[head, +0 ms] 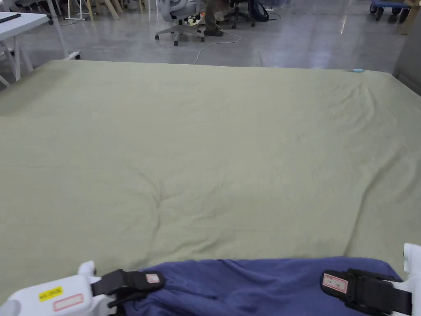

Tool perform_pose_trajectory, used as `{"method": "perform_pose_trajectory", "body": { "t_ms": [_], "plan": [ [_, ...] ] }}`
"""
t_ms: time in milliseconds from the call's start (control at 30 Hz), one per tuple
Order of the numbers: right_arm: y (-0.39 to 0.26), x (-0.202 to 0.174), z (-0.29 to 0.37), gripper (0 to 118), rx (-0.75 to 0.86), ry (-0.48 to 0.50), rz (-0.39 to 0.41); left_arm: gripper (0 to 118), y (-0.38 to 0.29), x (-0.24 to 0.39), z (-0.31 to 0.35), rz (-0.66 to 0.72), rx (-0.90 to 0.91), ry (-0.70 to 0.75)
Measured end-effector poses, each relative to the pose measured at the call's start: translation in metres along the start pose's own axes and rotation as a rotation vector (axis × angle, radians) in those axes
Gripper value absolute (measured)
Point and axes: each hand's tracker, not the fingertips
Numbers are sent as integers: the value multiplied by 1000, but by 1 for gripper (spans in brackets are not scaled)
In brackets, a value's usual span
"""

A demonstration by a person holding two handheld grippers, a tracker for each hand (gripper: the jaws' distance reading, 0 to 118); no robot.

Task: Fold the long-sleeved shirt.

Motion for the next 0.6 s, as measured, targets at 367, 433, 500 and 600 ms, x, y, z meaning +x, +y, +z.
{"method": "perform_pose_trajectory", "body": {
  "t_ms": [367, 433, 500, 600],
  "plan": [
    [3, -41, -24, 0, -5, -5, 18, 14, 20, 29, 106, -49, 109, 25],
    [5, -44, -25, 0, -6, -7, 34, 14, 25, 31, 132, -37, 148, 24],
    [5, -48, -25, 0, -4, -16, 53, 14, 31, 37, 153, -53, 204, 61],
    [2, -52, -25, 0, -7, -34, 68, 14, 26, 53, 173, -63, 277, 103]
  ]
}}
